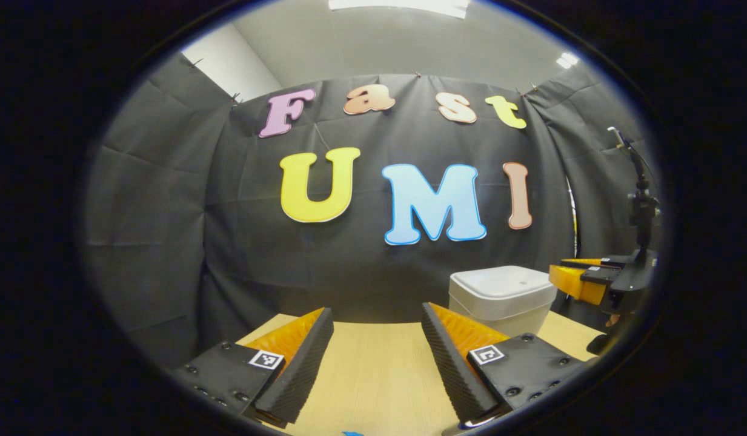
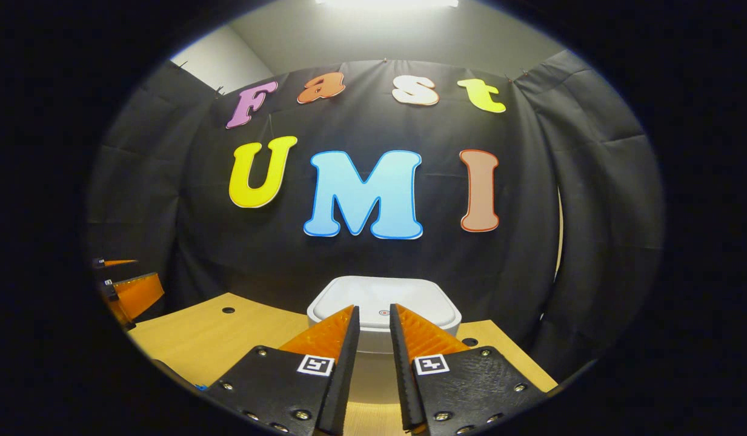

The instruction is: Press the lid of the desktop garbage bin to open it, pick up the crumpled paper on the desktop and throw it into the bin, then pick up the pop can on the desktop and drop it into the bin, and finally close the garbage bin lid.

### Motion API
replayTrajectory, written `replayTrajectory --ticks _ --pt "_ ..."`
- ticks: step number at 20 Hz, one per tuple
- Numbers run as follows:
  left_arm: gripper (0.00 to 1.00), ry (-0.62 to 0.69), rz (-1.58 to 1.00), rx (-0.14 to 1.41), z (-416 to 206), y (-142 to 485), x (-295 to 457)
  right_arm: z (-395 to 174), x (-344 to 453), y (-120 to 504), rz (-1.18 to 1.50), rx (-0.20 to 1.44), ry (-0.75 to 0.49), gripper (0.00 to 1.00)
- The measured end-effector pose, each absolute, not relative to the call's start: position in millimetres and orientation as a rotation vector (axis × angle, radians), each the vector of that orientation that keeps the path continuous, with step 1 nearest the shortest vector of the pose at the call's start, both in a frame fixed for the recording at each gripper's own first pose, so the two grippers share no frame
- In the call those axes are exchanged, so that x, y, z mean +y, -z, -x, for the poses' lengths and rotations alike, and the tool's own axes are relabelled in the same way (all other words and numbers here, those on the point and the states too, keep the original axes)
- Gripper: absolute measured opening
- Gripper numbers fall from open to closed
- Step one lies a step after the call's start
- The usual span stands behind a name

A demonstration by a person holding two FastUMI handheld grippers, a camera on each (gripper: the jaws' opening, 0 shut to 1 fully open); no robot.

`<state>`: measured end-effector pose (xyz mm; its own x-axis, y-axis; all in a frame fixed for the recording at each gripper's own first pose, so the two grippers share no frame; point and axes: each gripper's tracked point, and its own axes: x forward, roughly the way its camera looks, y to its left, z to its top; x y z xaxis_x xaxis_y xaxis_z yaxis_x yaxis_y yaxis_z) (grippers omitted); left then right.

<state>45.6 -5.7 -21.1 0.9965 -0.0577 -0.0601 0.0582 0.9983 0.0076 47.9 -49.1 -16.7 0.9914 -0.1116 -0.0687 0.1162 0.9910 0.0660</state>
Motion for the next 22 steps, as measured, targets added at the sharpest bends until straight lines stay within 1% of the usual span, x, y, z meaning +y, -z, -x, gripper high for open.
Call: replayTrajectory --ticks 3,5,6,7,8,10,11,12,15,17,18,19,20,21,22 --pt "0.99 0.05 -0.003 0.067 -45.0 23.1 -2.4 -56.2 -48.5 14.7 -0.025 0.054 0.115 0.34" --pt "0.96 0.045 0.005 0.068 -45.0 23.6 -0.6 -63.2 -46.7 11.4 -0.007 0.039 0.114 0.34" --pt "0.95 0.041 0.006 0.07 -44.3 24.4 0.1 -63.7 -58.5 13.1 -0.001 0.043 0.175 0.34" --pt "0.93 0.04 0.006 0.07 -44.1 24.4 0.8 -61.1 -57.8 6.8 -0.015 0.037 0.166 0.01" --pt "0.92 0.038 0.005 0.071 -43.4 24.8 2.1 -72.2 -58.0 11.2 -0.039 0.036 0.166 0.09" --pt "0.99 0.035 0.006 0.077 -42.3 27.2 3.7 -79.9 -65.6 11.2 -0.072 0.035 0.177 0.09" --pt "0.99 0.034 0.007 0.08 -42.8 27.6 4.4 -83.1 -72.1 16.2 -0.089 0.042 0.193 0.09" --pt "0.99 0.034 0.008 0.083 -43.0 28.6 5.1 -86.2 -73.3 13.9 -0.106 0.05 0.189 0.01" --pt "0.99 0.035 0.008 0.088 -44.4 29.7 4.3 -99.3 -83.3 20.0 -0.087 0.074 0.197 0.01" --pt "0.92 0.035 0.003 0.088 -44.7 30.5 5.6 -105.5 -85.4 27.7 -0.072 0.107 0.192 0.01" --pt "0.95 0.035 0.004 0.089 -44.7 31.1 5.7 -107.8 -83.3 32.9 -0.077 0.127 0.184 0.01" --pt "0.95 0.034 0.003 0.092 -46.6 32.6 6.6 -110.2 -80.9 36.2 -0.089 0.143 0.171 0.01" --pt "0.99 0.032 0.003 0.093 -47.8 32.4 7.7 -110.9 -78.9 40.9 -0.096 0.16 0.165 0.01" --pt "0.96 0.029 0.001 0.094 -48.4 32.9 8.8 -111.4 -78.9 45.2 -0.098 0.175 0.163 0.01" --pt "0.95 0.026 -0.001 0.094 -48.7 32.8 10.0 -111.7 -78.6 49.9 -0.1 0.193 0.161 0.01"
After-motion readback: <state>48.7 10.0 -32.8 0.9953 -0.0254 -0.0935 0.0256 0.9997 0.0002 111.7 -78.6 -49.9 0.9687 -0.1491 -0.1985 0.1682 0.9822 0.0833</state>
